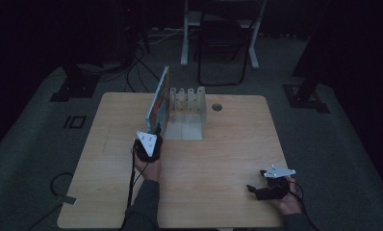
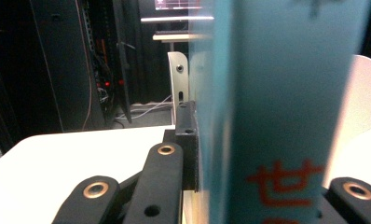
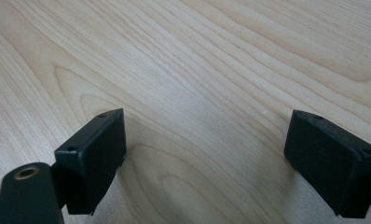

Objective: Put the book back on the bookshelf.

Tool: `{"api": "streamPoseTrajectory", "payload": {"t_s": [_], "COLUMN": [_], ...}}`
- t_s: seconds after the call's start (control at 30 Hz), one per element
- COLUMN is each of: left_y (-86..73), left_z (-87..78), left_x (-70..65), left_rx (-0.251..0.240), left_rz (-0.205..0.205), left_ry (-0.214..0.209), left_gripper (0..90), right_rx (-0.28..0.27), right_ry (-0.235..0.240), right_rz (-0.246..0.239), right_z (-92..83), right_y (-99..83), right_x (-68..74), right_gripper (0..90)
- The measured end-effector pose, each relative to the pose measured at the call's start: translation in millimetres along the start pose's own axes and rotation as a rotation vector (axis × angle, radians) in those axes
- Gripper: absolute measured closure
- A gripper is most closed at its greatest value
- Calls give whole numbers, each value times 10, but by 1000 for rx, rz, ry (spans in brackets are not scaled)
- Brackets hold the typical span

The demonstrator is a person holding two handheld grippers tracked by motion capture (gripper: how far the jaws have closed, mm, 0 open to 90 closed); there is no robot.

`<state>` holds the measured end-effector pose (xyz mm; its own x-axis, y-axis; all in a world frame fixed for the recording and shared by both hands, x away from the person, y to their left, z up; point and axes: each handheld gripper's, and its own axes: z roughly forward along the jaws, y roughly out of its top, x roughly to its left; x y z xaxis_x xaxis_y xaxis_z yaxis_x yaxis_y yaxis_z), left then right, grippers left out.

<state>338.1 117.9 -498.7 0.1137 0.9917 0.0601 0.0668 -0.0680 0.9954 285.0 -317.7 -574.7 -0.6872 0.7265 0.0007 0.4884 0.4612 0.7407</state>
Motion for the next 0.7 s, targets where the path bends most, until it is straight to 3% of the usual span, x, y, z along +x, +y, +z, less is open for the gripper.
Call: {"api": "streamPoseTrajectory", "payload": {"t_s": [0.7], "left_y": [-72], "left_z": [-44], "left_x": [21], "left_rx": [-1], "left_rz": [-9], "left_ry": [-9], "left_gripper": [808], "right_rx": [0], "right_ry": [0], "right_rz": [1], "right_z": [0], "right_y": [0], "right_x": [1], "right_gripper": [121]}}
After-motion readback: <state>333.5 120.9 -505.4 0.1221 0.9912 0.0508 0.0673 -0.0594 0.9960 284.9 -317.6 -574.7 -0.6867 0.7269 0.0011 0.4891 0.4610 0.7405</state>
